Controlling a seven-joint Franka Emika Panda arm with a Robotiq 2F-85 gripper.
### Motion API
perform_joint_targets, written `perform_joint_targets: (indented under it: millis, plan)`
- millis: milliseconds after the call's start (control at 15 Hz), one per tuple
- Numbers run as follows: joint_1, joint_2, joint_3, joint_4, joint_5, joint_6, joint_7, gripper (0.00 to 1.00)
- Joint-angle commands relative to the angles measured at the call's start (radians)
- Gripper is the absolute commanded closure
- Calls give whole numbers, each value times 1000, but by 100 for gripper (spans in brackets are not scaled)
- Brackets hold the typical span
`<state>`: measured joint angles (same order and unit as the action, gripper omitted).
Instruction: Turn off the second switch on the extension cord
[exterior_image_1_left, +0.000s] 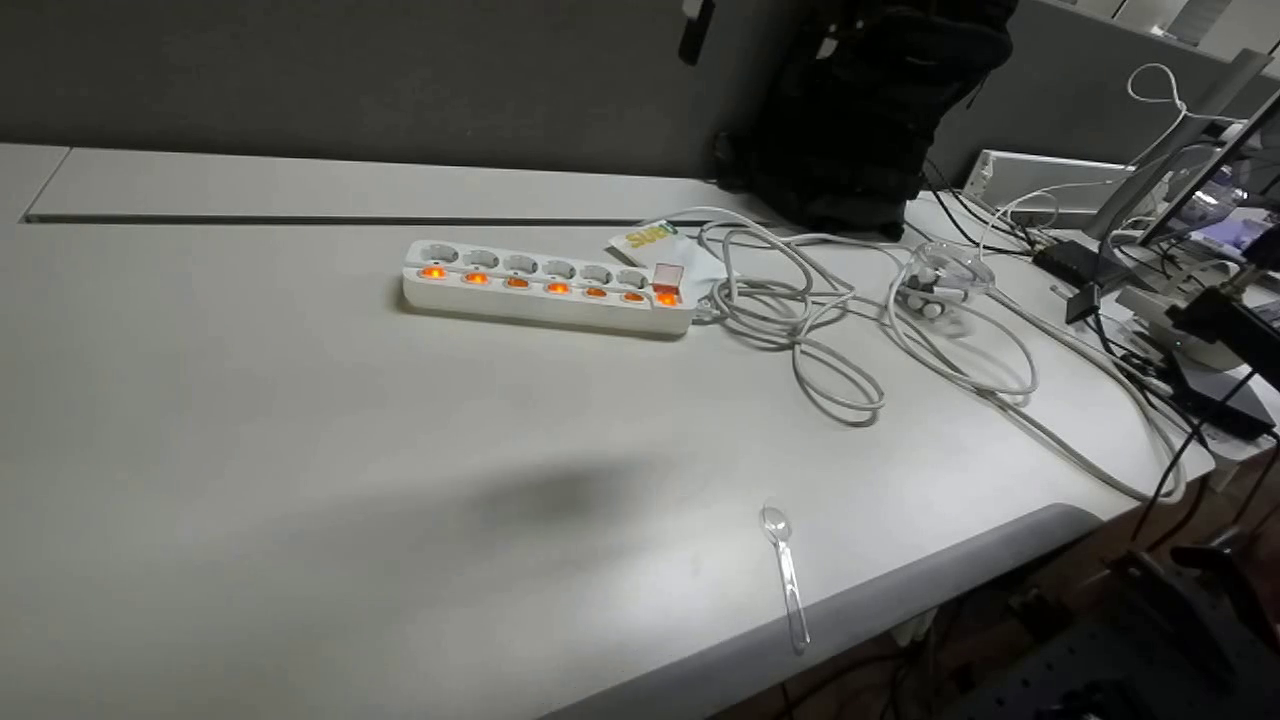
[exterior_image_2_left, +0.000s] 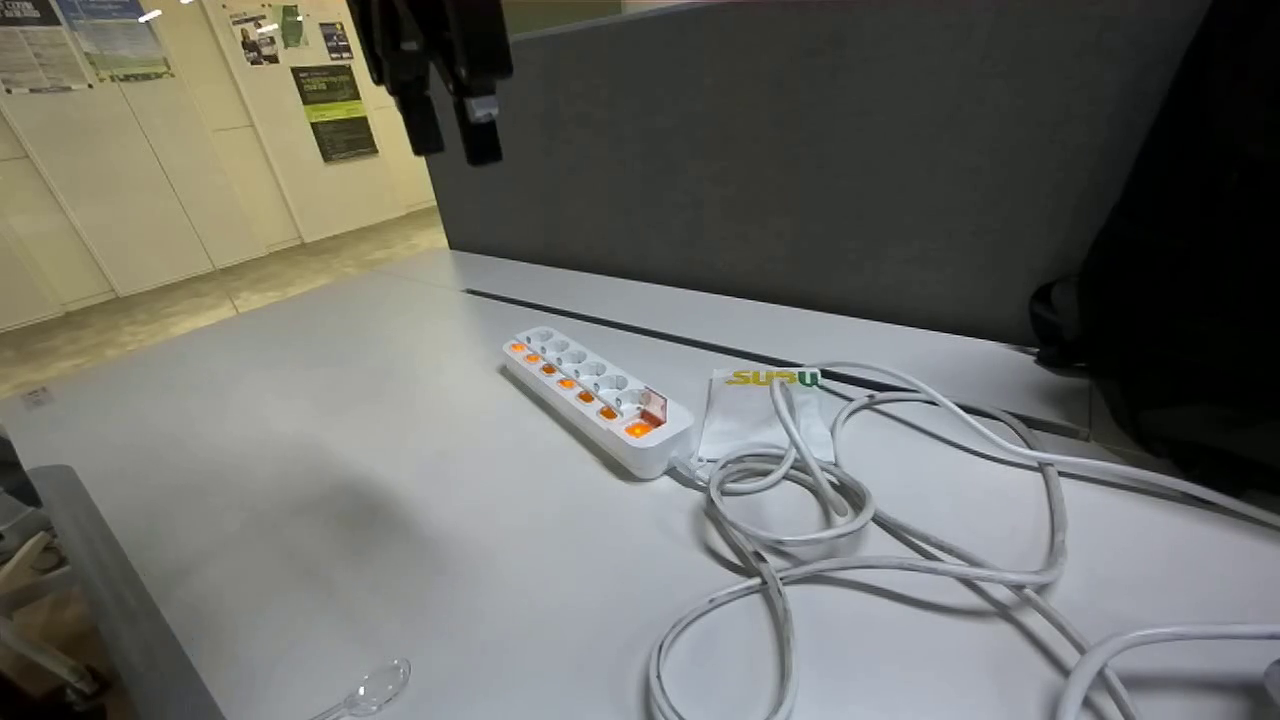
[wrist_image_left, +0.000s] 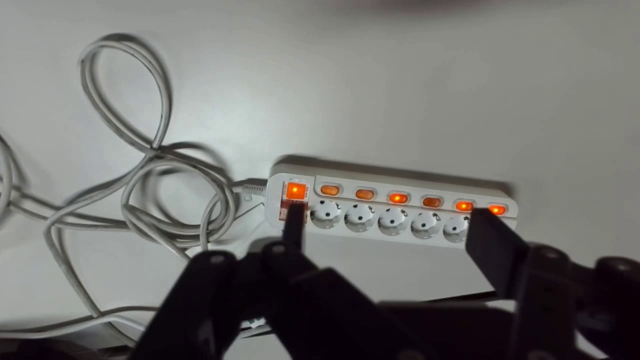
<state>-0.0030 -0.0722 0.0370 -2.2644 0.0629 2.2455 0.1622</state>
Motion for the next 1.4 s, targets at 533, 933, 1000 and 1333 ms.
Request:
perform_joint_targets:
  millis: [533, 933, 1000, 1333]
  plan:
    - [93, 353, 21, 293, -60, 101, 126, 99]
    - [120, 515, 38, 429, 25, 77, 98, 100]
    - [123, 459, 28, 353, 6, 111, 88, 99]
    - [129, 515, 30, 402, 21, 108, 88, 99]
